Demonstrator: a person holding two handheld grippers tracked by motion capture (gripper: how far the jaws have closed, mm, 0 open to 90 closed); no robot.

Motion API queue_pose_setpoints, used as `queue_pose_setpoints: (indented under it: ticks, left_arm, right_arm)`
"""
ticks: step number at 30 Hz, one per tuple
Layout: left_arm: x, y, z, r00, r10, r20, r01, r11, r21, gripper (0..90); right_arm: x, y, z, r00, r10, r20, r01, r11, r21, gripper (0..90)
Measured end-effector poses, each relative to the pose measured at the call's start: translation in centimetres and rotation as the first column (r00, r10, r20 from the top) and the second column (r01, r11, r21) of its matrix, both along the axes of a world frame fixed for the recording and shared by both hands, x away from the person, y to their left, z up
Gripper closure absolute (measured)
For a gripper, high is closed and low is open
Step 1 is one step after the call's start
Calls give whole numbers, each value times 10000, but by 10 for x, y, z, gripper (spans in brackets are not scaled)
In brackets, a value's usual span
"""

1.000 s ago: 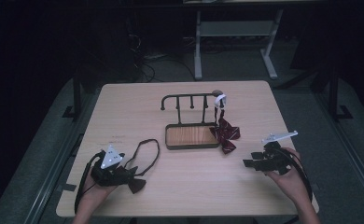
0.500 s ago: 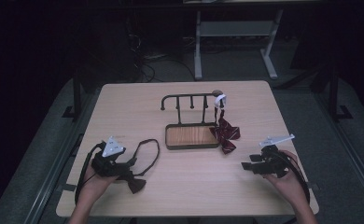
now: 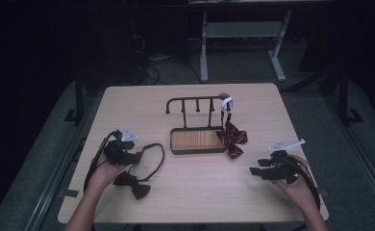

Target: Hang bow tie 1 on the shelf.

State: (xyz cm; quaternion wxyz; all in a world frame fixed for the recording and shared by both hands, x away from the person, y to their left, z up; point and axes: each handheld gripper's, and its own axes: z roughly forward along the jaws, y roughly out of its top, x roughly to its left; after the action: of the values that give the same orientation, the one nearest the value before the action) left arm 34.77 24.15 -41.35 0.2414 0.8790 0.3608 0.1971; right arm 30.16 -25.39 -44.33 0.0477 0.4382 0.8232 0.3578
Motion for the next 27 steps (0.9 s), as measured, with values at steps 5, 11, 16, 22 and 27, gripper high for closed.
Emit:
queue_pose_setpoints:
  ticks: [5,11,16,22,27]
  left_arm:
    - [14,-4,-4,9994,-7,-353,17,9996,299,537]
    - [29,-7,-8,9962,-1,-867,53,9982,600,594]
    - [39,-13,-14,9919,180,-1255,-67,9959,898,613]
    - [46,-18,-18,9881,133,-1531,15,9954,961,668]
    - [51,-19,-24,9838,82,-1790,93,9953,967,718]
  right_arm:
    - [0,1,0,10000,23,7,-23,10000,31,443]
    - [0,1,0,10000,49,81,-49,10000,76,450]
    - [0,1,-1,9999,103,16,-103,9999,12,461]
    - [-1,1,-1,10000,47,-6,-47,10000,66,467]
    - [-1,1,-1,9998,144,117,-144,9999,39,474]
